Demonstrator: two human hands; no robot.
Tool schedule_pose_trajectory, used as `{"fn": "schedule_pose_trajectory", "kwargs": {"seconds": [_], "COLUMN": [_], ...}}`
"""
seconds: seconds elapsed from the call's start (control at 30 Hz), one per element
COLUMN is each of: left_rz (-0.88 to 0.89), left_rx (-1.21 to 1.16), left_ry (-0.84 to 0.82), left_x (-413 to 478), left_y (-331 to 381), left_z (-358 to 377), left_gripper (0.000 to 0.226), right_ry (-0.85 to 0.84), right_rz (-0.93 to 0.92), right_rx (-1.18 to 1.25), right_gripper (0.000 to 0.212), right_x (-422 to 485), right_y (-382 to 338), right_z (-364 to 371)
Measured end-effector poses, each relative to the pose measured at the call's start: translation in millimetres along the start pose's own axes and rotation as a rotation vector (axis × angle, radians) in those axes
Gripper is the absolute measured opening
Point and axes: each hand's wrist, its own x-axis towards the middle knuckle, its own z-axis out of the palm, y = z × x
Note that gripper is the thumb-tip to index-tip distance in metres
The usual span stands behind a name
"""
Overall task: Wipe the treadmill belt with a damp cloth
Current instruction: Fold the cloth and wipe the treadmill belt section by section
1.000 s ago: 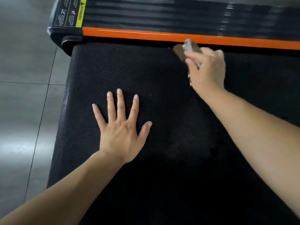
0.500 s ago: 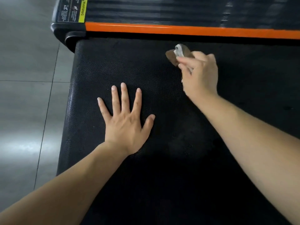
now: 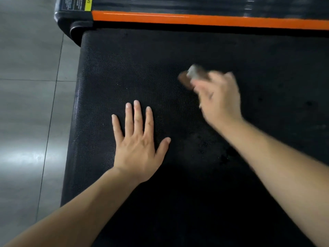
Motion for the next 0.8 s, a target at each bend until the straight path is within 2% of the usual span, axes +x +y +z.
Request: {"fn": "schedule_pose_trajectory", "kwargs": {"seconds": [0.07,0.13,0.2,0.23,0.33,0.37,0.53,0.63,0.7,0.8], "left_rz": [0.017,0.033,0.047,0.052,0.066,0.077,0.133,0.149,0.147,0.147], "left_rx": [0.008,0.014,0.017,0.015,0.016,0.019,0.033,0.053,0.070,0.079], "left_ry": [-0.003,-0.001,-0.003,-0.008,-0.001,0.004,-0.015,-0.035,-0.041,-0.035], "left_x": [-3,-8,-15,-18,-27,-29,-50,-67,-70,-69], "left_y": [-1,0,2,3,2,1,-6,-9,-10,-9], "left_z": [1,1,2,3,3,3,4,5,5,5], "left_gripper": [0.090,0.090,0.089,0.088,0.087,0.087,0.085,0.084,0.084,0.084], "right_ry": [-0.130,-0.215,-0.180,-0.100,0.078,0.086,-0.145,-0.186,-0.074,0.065], "right_rz": [-0.203,-0.352,-0.377,-0.292,0.156,0.190,-0.196,-0.317,-0.232,0.158], "right_rx": [0.121,0.141,0.087,0.037,-0.045,-0.053,0.125,0.107,0.023,-0.051], "right_gripper": [0.022,0.020,0.023,0.024,0.026,0.026,0.021,0.021,0.022,0.025], "right_x": [-55,-78,-55,-36,7,-1,-117,-111,-82,-50], "right_y": [-22,-27,-6,6,32,25,-44,-29,-7,14], "right_z": [-7,-18,-16,-14,-12,-10,-18,-23,-19,-17]}}
